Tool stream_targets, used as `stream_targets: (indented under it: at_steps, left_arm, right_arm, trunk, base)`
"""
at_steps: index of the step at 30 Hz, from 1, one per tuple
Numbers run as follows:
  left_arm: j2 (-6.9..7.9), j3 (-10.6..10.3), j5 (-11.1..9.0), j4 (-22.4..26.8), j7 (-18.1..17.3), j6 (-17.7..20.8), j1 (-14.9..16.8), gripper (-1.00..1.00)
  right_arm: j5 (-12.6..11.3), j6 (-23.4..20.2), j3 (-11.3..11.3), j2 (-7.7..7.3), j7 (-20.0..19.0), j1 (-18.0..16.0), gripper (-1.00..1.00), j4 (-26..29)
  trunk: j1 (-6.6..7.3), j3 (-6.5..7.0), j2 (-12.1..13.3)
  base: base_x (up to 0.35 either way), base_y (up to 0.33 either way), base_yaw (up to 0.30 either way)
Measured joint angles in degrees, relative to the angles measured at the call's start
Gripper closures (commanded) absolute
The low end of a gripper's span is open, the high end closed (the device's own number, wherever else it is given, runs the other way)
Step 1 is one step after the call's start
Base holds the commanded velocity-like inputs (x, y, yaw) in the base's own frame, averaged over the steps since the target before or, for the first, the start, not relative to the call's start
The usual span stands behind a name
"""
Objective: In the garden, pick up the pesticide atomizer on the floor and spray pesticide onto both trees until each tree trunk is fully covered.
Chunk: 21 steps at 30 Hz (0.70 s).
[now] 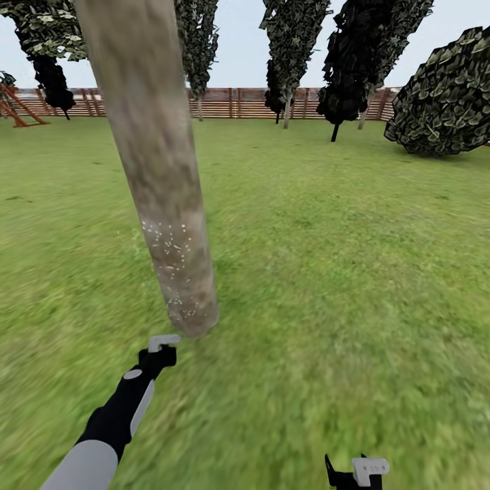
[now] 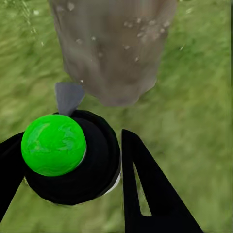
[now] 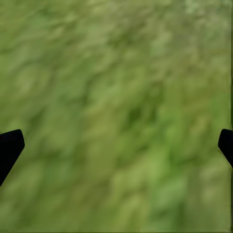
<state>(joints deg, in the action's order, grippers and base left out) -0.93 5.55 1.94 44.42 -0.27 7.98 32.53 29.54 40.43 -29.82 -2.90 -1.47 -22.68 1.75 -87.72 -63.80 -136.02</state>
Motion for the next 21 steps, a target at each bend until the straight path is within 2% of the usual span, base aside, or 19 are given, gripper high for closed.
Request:
stream_targets:
  at_steps: [7, 21]
  left_arm:
    - [-0.50, 0.1, 0.0, -0.2, 0.4, -0.4, -0.2, 1.00]
    - [-0.81, 0.2, 0.1, -1.5, 0.9, -0.4, -0.2, 1.00]
  right_arm:
    - [-0.1, 0.0, -0.1, 0.00, 0.3, 0.0, -1.00, 0.0]
    - [-0.1, 0.0, -0.1, 0.11, 0.2, 0.0, -1.00, 0.0]
  trunk:
    - [0.00, 0.00, 0.0]
    - [0.00, 0.00, 0.0]
  base:
    - [0.074, -0.253, 0.019]
    - [0.000, -0.273, 0.250]
